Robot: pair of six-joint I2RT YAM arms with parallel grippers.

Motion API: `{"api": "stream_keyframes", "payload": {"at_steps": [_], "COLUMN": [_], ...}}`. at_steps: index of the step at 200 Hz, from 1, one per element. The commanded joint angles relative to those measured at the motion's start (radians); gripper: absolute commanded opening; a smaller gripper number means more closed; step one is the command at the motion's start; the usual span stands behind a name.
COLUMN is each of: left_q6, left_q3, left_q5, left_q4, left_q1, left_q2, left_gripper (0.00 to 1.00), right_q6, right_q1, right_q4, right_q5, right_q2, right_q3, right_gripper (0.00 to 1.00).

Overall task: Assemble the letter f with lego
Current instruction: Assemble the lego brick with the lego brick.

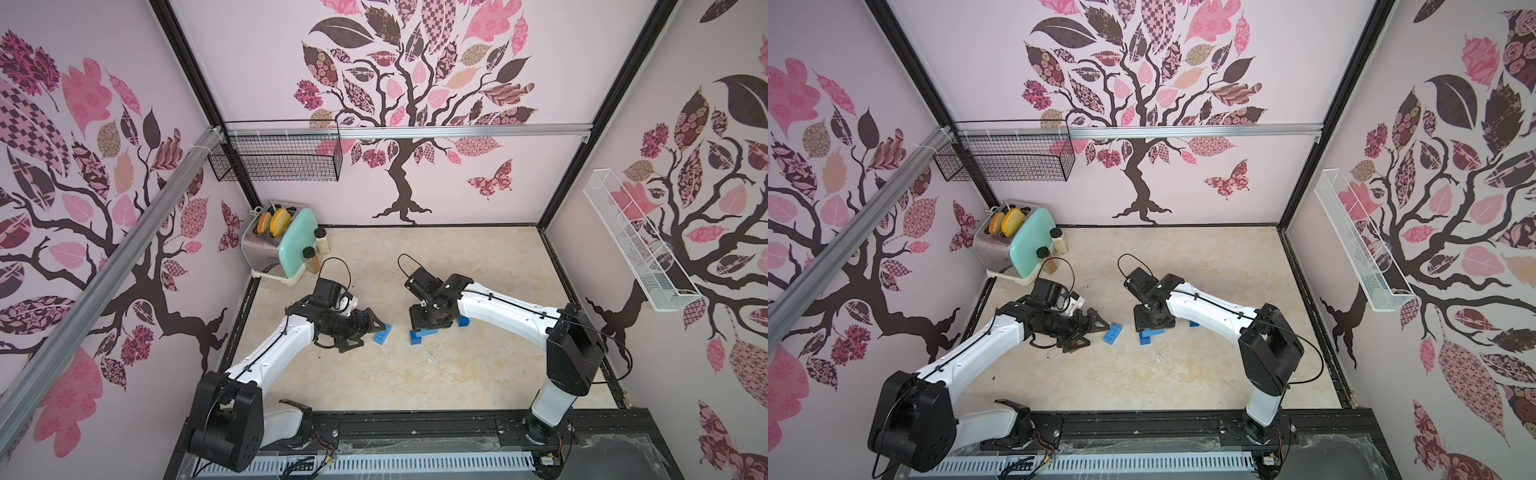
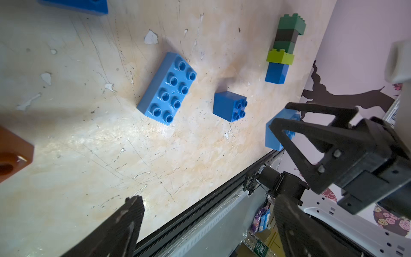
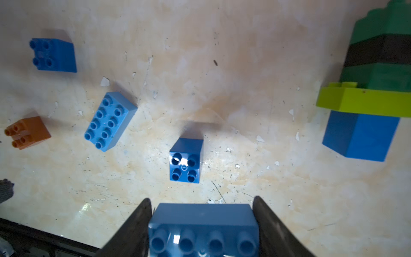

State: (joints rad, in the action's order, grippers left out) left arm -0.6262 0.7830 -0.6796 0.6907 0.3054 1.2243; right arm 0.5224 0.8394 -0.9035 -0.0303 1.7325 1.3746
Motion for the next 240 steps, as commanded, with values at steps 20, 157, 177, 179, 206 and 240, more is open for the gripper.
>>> {"api": "stream_keyframes", "payload": {"at_steps": [20,157,177,179,206,240], "left_q6": [0.075,-0.039,-0.037,-0.037,-0.035,-0.033], "left_q3": [-0.018,-0.117,-0.124,-0.123,-0.123,-0.121], "left_q5": [-0.001,0.132,0.133,0.133,0.134,0.134], "left_q4": [0.051,0.007,0.009,0.010,0.013,0.013], "left_q1": [-0.004,-0.006,-0.006,-0.006,-0.006,-0.005], "left_q2": [-0.110,-0.172,-0.171,-0.171,-0.162,-0.153], "left_gripper": [0.94,0.93,0.93,0.93,0.93,0.92], "right_q6": [0.034,0.108,0.116,0.116,0.123,0.125], "right_q1": [0.018,0.053,0.059,0.059,0.063,0.065], "right_q4": [0.073,0.171,0.182,0.184,0.198,0.200], "right_q5": [0.014,-0.068,-0.074,-0.076,-0.086,-0.098], "right_q2": [0.030,0.067,0.079,0.079,0.077,0.082], "right_q3": [0.005,-0.072,-0.076,-0.077,-0.084,-0.084], "right_gripper": [0.61,0.60,0.60,0.60,0.60,0.61]}}
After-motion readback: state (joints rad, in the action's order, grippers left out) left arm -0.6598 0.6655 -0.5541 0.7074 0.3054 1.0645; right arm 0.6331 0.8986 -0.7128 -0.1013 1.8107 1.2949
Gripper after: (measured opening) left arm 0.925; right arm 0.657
